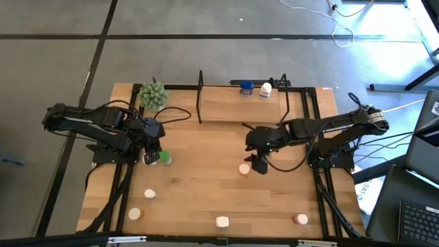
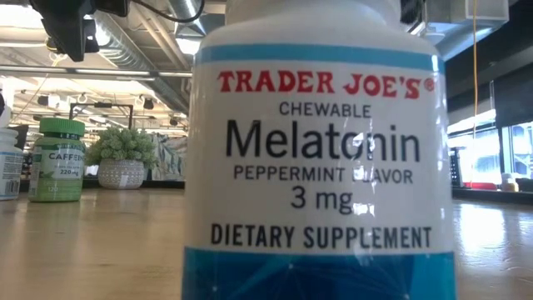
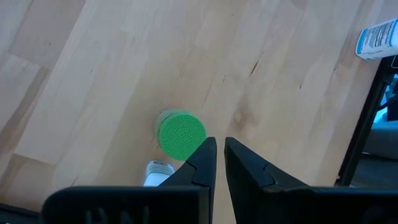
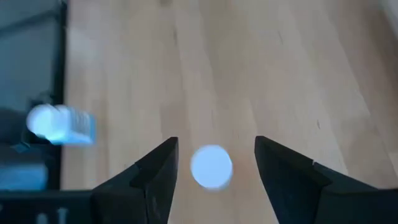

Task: Pick and place medicine bottles onto shelf by color
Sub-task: Put the top orange pill bottle on the shelf

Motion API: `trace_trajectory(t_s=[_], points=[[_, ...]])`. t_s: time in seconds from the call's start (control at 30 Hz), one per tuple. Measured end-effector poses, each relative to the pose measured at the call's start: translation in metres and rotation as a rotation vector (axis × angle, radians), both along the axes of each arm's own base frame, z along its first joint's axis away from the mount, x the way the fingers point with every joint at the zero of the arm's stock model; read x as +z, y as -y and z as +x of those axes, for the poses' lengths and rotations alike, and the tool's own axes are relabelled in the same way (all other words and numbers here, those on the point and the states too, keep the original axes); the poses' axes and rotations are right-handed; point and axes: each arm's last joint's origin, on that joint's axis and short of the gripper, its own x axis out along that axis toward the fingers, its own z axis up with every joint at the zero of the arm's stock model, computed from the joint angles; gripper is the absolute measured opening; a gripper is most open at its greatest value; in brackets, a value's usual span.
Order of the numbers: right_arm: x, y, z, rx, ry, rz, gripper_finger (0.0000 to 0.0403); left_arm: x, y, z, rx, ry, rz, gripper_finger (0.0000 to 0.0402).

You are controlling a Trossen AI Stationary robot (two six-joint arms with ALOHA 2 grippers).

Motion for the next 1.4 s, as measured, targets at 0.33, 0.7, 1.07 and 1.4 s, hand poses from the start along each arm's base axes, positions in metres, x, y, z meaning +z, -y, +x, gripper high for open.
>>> trace_trajectory(t_s=[0.33, 0.7, 1.07, 1.4], points=[[-0.040, -0.005, 0.020, 0.112, -0.159, -0.059, 0.0213, 0.000, 0.000, 0.000, 0.001, 0.001, -0.001, 0.0027], [-0.068, -0.008, 0.028, 0.156, -0.293, -0.037, 0.0213, 0.000, 0.000, 0.000, 0.000, 0.001, -0.001, 0.0027], [-0.080, -0.009, 0.031, 0.182, -0.332, -0.049, 0.0213, 0.000, 0.000, 0.000, -0.001, 0.001, 0.000, 0.0027], [-0.079, -0.009, 0.031, 0.158, -0.332, -0.034, 0.0213, 0.000, 0.000, 0.000, 0.003, 0.002, 0.006, 0.0027]])
